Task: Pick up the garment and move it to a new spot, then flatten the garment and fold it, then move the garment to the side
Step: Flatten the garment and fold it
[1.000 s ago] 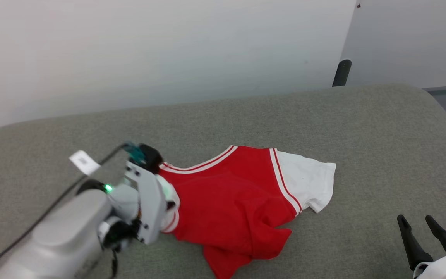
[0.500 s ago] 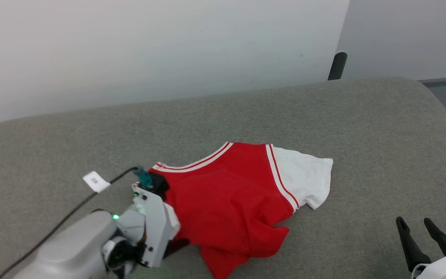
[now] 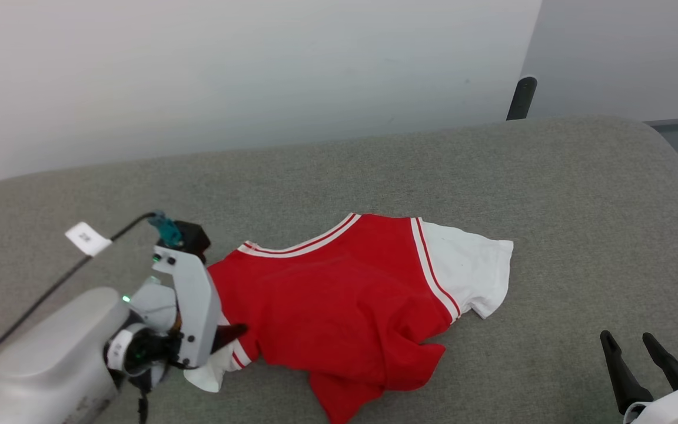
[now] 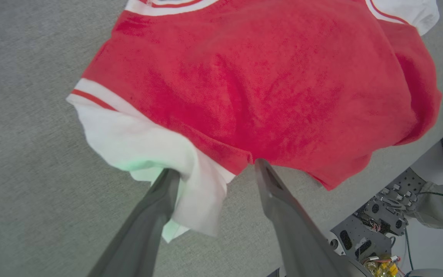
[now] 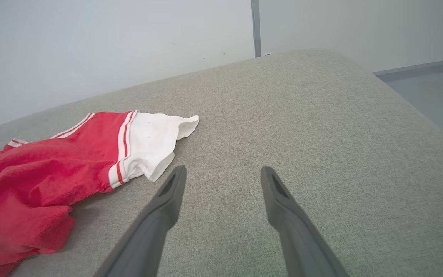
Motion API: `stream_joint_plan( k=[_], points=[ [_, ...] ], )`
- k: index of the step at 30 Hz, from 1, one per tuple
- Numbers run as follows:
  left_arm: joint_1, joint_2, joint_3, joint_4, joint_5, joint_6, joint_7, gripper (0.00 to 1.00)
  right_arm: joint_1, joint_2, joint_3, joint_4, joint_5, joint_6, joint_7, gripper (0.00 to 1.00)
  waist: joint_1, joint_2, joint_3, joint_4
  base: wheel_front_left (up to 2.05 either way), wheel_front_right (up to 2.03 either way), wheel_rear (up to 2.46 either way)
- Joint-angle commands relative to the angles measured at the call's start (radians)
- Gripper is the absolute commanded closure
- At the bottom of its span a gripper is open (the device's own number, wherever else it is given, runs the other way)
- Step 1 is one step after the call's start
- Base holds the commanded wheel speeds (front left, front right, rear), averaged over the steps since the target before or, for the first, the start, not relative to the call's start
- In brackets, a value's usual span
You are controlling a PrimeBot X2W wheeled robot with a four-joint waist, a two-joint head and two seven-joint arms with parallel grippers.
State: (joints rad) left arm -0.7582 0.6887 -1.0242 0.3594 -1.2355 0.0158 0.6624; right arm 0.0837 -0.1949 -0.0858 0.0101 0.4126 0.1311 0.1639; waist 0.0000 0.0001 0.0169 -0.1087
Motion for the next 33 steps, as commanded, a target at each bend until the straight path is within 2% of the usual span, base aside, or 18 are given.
stream_joint_plan(
  k=[1, 10, 18, 26, 33],
  points=[
    [-0.008, 0.011, 0.007, -0.009, 0.006, 0.015, -0.003, 0.0, -0.008, 0.001, 0.003, 0.002, 0.004, -0.001, -0.006, 0.0, 0.0, -0.0001, 0.002, -0.001, 0.0, 0.0, 0.0],
    [-0.04, 0.075, 0.005, -0.004, 0.088, 0.074, -0.032, 0.0, -0.012, -0.003, 0.006, 0.002, 0.004, -0.001, -0.004, 0.0, 0.0, -0.0001, 0.009, -0.008, 0.0, 0.0, 0.0],
    [-0.065, 0.09, -0.017, 0.07, 0.163, 0.077, -0.08, 0.0, -0.011, -0.01, 0.014, 0.0, 0.0, -0.001, 0.001, 0.0, 0.0, -0.0001, 0.01, -0.014, 0.0, 0.0, 0.0],
    [-0.051, 0.074, -0.03, 0.151, 0.174, 0.025, -0.118, 0.0, -0.015, -0.019, 0.018, -0.009, 0.002, -0.001, 0.009, 0.0, 0.0, -0.0001, 0.023, -0.023, 0.0, 0.0, 0.0],
    [-0.032, 0.052, -0.036, 0.28, 0.162, -0.03, -0.149, 0.0, -0.032, -0.032, 0.021, -0.024, 0.006, -0.001, 0.013, 0.0, 0.0, -0.0001, 0.053, -0.035, 0.0, 0.0, 0.0]
  ],
)
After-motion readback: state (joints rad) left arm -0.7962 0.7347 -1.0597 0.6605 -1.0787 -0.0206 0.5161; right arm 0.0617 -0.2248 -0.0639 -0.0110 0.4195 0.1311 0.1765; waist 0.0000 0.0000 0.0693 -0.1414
